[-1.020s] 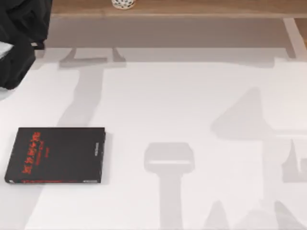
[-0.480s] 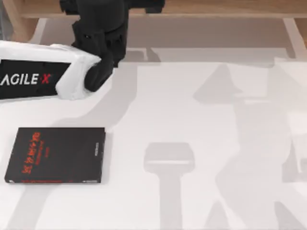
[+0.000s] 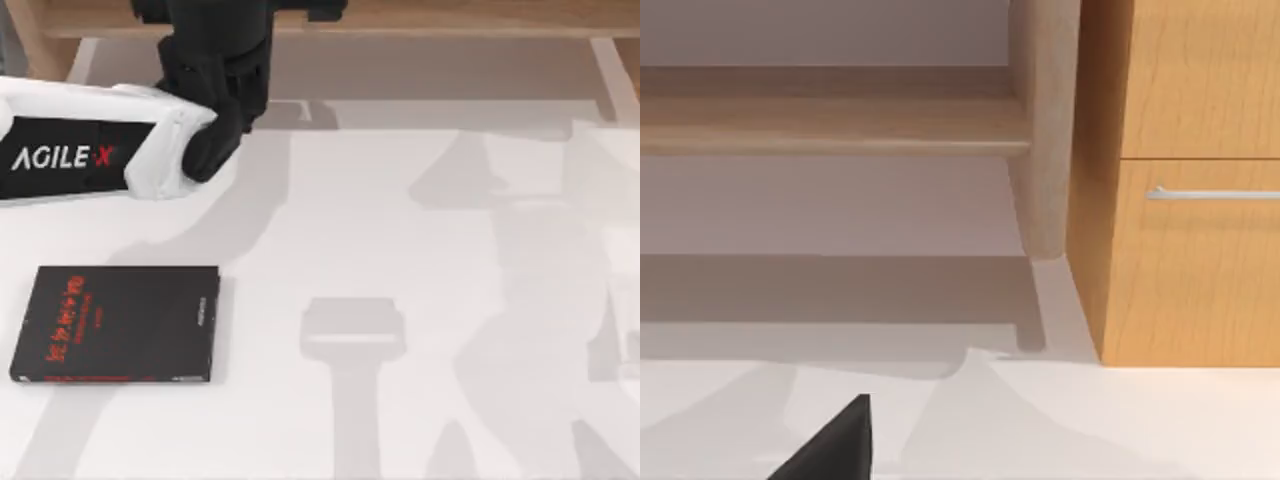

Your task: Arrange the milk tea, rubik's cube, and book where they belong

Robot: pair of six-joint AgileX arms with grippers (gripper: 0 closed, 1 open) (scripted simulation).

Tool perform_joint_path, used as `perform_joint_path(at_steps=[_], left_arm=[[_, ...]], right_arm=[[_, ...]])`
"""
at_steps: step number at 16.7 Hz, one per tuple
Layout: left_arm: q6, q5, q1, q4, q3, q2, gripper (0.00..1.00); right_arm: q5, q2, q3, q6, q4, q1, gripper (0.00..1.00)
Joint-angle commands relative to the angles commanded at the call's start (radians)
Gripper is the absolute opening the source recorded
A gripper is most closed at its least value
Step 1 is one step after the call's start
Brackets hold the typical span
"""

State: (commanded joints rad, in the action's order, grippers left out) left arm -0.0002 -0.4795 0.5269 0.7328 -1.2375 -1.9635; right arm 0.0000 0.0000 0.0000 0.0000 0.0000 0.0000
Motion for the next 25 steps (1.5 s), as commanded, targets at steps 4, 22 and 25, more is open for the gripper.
perform_joint_path(at_steps=[4, 22, 25], left_arm=[[0.000, 0.030, -0.027, -0.052, -0.155, -0.101, 1.00], [-0.002, 0.071, -0.067, -0.125, -0.348, -0.223, 0.40], [-0.002, 0.071, -0.067, -0.125, -0.348, -0.223, 0.17]], right_arm=[[0.000, 0.000, 0.000, 0.000, 0.000, 0.000, 1.00], [0.000, 0.000, 0.000, 0.000, 0.000, 0.000, 1.00], [0.000, 0.000, 0.000, 0.000, 0.000, 0.000, 1.00]])
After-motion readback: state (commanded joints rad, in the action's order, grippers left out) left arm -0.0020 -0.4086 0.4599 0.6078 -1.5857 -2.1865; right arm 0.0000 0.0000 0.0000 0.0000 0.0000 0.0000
